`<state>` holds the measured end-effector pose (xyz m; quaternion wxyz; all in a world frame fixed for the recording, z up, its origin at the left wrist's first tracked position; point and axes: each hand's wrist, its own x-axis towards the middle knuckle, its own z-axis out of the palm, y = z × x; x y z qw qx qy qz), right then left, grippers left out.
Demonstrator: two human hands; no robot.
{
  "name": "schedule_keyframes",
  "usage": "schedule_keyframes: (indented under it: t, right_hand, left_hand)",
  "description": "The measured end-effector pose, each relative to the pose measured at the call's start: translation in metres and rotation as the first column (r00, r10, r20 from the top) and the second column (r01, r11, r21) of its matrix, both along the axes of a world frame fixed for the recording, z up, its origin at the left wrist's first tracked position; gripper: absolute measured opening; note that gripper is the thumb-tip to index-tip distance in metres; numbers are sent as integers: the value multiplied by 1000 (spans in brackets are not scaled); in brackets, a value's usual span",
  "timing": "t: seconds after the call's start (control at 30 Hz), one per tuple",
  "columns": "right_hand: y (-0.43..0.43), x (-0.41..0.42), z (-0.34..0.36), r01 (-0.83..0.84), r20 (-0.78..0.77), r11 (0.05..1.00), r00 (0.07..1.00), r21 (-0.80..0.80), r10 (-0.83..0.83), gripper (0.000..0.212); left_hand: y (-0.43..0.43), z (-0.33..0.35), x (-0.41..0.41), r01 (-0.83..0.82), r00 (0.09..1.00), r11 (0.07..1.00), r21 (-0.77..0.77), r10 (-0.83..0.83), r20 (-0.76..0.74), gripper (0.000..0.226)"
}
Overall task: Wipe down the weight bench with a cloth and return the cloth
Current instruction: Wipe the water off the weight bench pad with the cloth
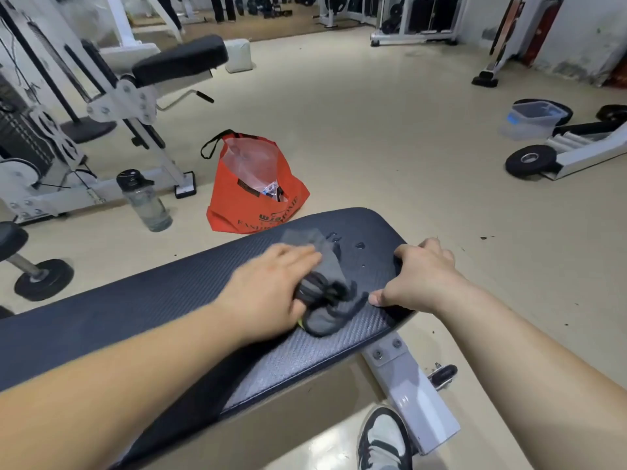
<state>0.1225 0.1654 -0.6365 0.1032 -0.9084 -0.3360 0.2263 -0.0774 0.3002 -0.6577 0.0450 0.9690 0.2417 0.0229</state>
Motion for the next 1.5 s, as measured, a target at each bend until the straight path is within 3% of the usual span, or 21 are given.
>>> schedule_keyframes:
  t: [0.13, 0.27, 0.33, 0.4, 0.47, 0.53, 0.57, 0.63, 0.73, 0.8, 0.9, 0.97, 1.03, 1.1, 1.17, 1.23, 1.3, 1.37, 1.43, 1.5]
  right_hand:
    - [-3, 5, 0, 60, -117, 998, 992, 28, -56, 81]
    - [-4, 14, -2, 203, -196, 960, 967, 192, -166, 49]
    - [-5, 17, -2, 324, -276, 905, 929, 276, -248, 53]
    - [-5, 21, -1, 410, -341, 855, 891, 318, -300, 56]
    - [-6, 18, 2, 423, -350, 839, 886, 341, -305, 43]
    - [-8, 19, 0, 412, -341, 838, 893, 357, -293, 36]
    - [-8, 20, -1, 411, -350, 839, 891, 356, -288, 31]
    - [-9, 22, -5, 416, -364, 833, 887, 364, -285, 13]
    - [-7, 27, -11, 469, -379, 792, 866, 391, -326, 28]
    - [-4, 32, -14, 504, -399, 769, 847, 393, -352, 46]
    - [-1, 33, -13, 556, -411, 740, 817, 379, -403, 60]
    - [-2, 35, -16, 553, -416, 752, 816, 359, -401, 59]
    - [-6, 36, -21, 543, -443, 766, 813, 344, -377, 57]
    - [-10, 36, -24, 528, -455, 780, 816, 336, -356, 51]
    - [-11, 35, -26, 511, -455, 794, 823, 329, -341, 48]
    - [-8, 32, -25, 477, -431, 816, 843, 326, -321, 48]
    - [-3, 29, -23, 449, -391, 830, 866, 331, -313, 48]
    - [3, 26, -21, 426, -354, 840, 884, 337, -307, 47]
    - [6, 24, -18, 430, -337, 833, 887, 349, -317, 52]
    - [8, 23, -15, 456, -342, 815, 876, 359, -339, 53]
  left_hand:
    - [33, -3, 40, -380, 923, 924, -29, 378, -70, 58]
    - [8, -3, 102, -414, 909, 905, -101, 417, 5, 47]
    - [-16, -9, 117, -286, 949, 951, -112, 298, 104, 56]
    - [-39, -15, 119, -29, 986, 990, -140, 51, 156, 68]
    - [-44, -18, 108, 261, 956, 953, -157, -232, 181, 69]
    - [-17, -17, 98, 408, 908, 901, -145, -384, 169, 65]
    - [2, -17, 98, 396, 913, 909, -130, -375, 160, 65]
    - [31, -16, 102, 194, 973, 971, -140, -172, 154, 67]
    - [22, -16, 122, -145, 964, 978, -153, 174, 201, 57]
    - [-12, -21, 130, -155, 955, 971, -181, 195, 226, 61]
    - [-61, -32, 121, 165, 945, 970, -178, -104, 310, 74]
    - [-61, -30, 108, 434, 881, 882, -183, -373, 293, 71]
    - [-29, -24, 102, 511, 852, 840, -180, -467, 238, 67]
    - [6, -17, 100, 379, 918, 914, -143, -353, 179, 68]
    - [33, -14, 96, 75, 983, 988, -136, -51, 178, 64]
    - [39, -14, 94, -243, 947, 963, -115, 261, 186, 54]
    - [22, -17, 92, -338, 911, 935, -108, 354, 211, 49]
    - [-6, -24, 84, -247, 927, 962, -117, 270, 262, 54]
    - [-37, -31, 71, -17, 954, 993, -117, 51, 294, 65]
    - [-45, -27, 61, 258, 937, 957, -131, -215, 275, 63]
